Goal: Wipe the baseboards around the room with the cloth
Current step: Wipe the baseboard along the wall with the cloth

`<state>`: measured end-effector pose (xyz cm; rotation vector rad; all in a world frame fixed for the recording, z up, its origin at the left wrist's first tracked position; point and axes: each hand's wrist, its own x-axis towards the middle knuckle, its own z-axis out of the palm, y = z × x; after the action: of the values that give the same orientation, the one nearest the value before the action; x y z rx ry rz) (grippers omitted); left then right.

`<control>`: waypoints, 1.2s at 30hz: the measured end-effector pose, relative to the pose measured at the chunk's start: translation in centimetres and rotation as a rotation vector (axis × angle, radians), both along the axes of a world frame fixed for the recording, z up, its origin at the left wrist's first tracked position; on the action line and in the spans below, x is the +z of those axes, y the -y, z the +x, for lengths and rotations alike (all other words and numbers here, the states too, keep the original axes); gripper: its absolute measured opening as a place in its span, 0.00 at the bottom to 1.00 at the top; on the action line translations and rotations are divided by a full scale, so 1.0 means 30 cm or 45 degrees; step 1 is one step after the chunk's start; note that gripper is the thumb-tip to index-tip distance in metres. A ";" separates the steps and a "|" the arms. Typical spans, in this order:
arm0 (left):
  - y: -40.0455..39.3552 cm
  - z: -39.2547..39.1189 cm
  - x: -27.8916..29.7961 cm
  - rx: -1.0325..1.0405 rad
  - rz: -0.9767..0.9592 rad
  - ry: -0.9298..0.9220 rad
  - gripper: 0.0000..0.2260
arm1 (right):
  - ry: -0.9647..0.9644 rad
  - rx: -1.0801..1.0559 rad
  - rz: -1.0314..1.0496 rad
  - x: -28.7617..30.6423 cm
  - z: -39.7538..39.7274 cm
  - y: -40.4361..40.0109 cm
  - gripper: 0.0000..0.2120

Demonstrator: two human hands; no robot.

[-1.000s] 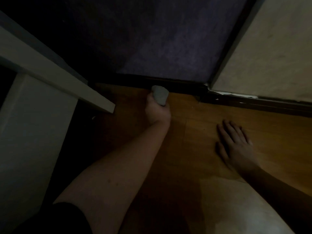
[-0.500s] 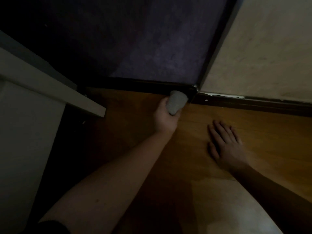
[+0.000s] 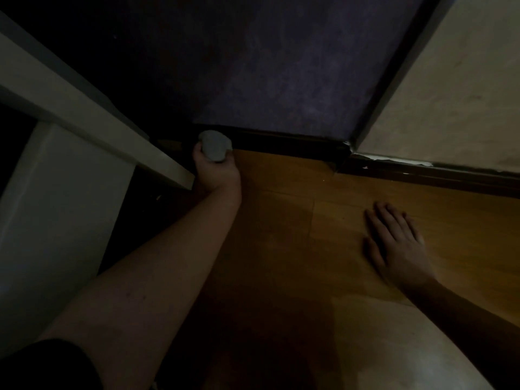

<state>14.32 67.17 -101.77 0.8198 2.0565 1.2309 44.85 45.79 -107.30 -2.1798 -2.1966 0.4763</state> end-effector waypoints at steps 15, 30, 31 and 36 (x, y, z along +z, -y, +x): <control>0.192 0.396 0.035 -0.199 0.030 0.352 0.24 | 0.001 -0.010 0.022 -0.001 -0.003 0.002 0.31; 0.137 0.123 0.054 -0.764 0.037 -0.047 0.24 | 0.036 -0.009 -0.030 -0.001 0.005 0.005 0.30; 0.130 0.087 0.059 -0.709 0.079 -0.090 0.23 | 0.038 -0.007 -0.030 -0.001 0.005 0.005 0.30; 0.058 -0.063 0.070 -0.217 0.166 -0.072 0.27 | 0.025 -0.008 -0.024 0.000 0.005 0.002 0.30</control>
<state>12.43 65.44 -99.66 1.0782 1.9205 1.2693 44.99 45.74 -107.30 -2.2094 -2.2039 0.4795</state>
